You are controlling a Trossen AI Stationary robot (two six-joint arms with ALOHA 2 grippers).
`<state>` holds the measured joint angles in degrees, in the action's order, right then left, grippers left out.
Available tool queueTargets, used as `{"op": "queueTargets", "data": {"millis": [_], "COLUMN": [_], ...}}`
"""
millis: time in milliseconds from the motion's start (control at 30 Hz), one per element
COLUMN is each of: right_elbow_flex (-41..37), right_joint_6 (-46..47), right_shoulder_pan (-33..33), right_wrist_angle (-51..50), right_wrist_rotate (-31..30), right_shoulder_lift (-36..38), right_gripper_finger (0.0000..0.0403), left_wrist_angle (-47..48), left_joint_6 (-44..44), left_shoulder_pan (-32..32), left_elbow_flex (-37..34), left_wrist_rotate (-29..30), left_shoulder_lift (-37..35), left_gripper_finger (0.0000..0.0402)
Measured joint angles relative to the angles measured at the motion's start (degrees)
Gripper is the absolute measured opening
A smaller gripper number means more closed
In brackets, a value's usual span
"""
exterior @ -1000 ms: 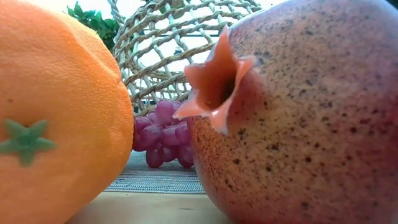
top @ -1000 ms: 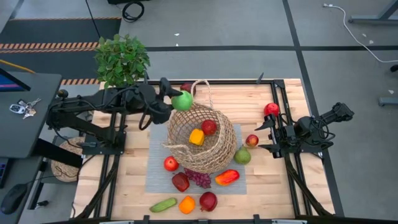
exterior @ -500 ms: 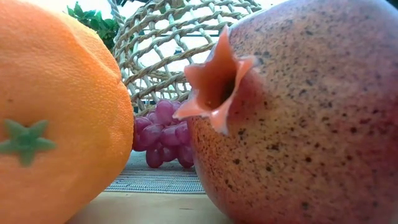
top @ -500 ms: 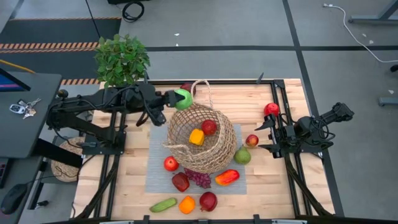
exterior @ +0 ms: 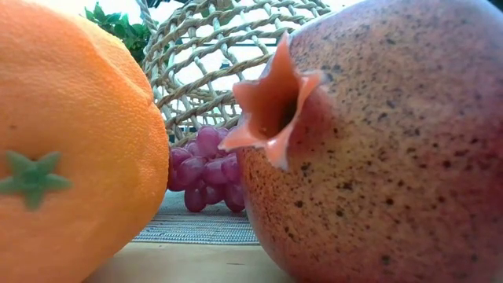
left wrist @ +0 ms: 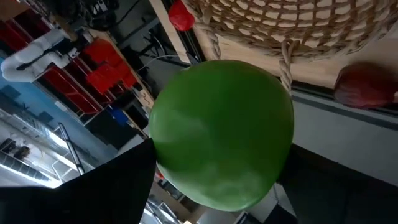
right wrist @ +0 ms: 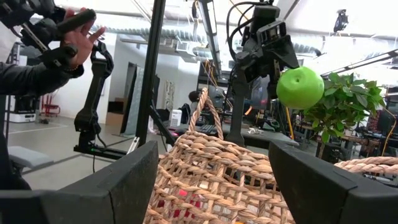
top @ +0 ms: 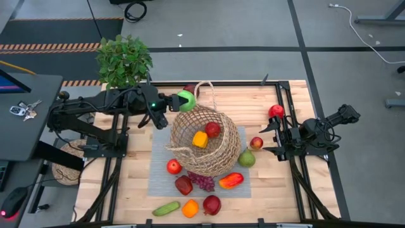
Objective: Build produce basket
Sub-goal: Put the green apple into the basket
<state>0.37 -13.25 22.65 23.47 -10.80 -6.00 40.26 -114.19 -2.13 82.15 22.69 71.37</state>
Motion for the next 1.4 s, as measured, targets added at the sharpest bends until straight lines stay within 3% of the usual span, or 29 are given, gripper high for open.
{"op": "queueTargets", "data": {"millis": [100, 300, 500, 933, 1133, 1400], "right_elbow_flex": [-0.01, -0.01, -0.01, -0.01, -0.01, -0.01], "right_joint_6": [-0.01, -0.01, -0.01, -0.01, -0.01, -0.01], "right_shoulder_pan": [0.01, 0.0, 0.0, 0.0, 0.0, 0.02], "right_wrist_angle": [0.02, 0.01, 0.01, -0.01, 0.01, 0.0], "right_wrist_rotate": [0.01, 0.0, 0.01, 0.01, 0.01, 0.0], "right_shoulder_lift": [0.0, 0.0, 0.0, 0.0, 0.0, 0.0], "right_gripper_finger": [0.031, 0.031, 0.031, 0.031, 0.031, 0.031], "left_wrist_angle": [0.01, 0.01, 0.01, 0.01, 0.01, 0.01], "left_joint_6": [6.82, 31.04, 49.74, 115.28, 139.44, 163.49], "left_shoulder_pan": [0.0, 0.0, 0.0, 0.04, 0.11, 0.11], "left_elbow_flex": [-0.02, -0.02, -0.02, -0.02, -0.02, -0.02], "left_wrist_rotate": [0.03, 0.02, 0.01, -0.03, -0.08, -0.06], "left_shoulder_lift": [0.0, 0.0, 0.0, 0.0, 0.0, 0.0], "left_gripper_finger": [0.0318, 0.0318, 0.0318, 0.0318, 0.0318, 0.0318]}}
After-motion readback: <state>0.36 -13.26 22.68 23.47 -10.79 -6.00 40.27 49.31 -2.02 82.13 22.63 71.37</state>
